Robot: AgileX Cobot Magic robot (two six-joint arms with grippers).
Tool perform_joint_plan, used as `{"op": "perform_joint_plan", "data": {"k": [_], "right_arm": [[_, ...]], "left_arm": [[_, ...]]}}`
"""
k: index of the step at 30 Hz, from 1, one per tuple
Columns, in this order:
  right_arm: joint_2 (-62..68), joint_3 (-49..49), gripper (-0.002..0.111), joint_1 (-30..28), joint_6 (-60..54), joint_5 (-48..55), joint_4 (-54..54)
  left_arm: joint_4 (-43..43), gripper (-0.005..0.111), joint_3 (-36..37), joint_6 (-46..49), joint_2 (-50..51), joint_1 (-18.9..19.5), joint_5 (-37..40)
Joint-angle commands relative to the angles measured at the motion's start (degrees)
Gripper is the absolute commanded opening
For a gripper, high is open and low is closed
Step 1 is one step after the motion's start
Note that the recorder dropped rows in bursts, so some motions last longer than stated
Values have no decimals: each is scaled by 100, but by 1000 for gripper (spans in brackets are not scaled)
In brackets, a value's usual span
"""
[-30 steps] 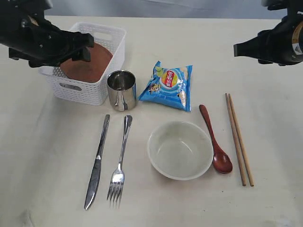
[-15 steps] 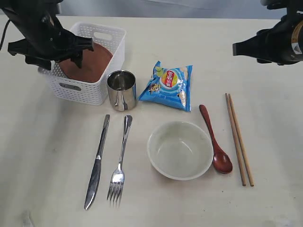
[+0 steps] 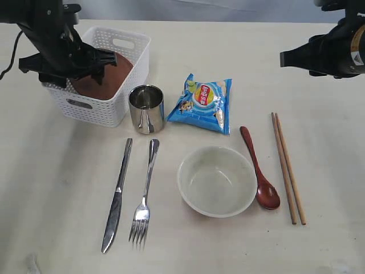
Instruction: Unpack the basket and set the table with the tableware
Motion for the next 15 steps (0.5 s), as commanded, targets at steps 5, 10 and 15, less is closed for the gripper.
{"op": "perform_joint_plan", "data": {"k": [5,10,15], "right_arm": [[-25,9,40,-24,41,-136,-10],[-25,9,40,-24,41,-136,-10],[-25,9,40,-24,41,-136,-10]], "left_arm": [[90,59,-18,-140,-10,13,-346],[90,50,-18,-177,-10,13,-372],[90,16,-18,-177,-10,13,-372]]}}
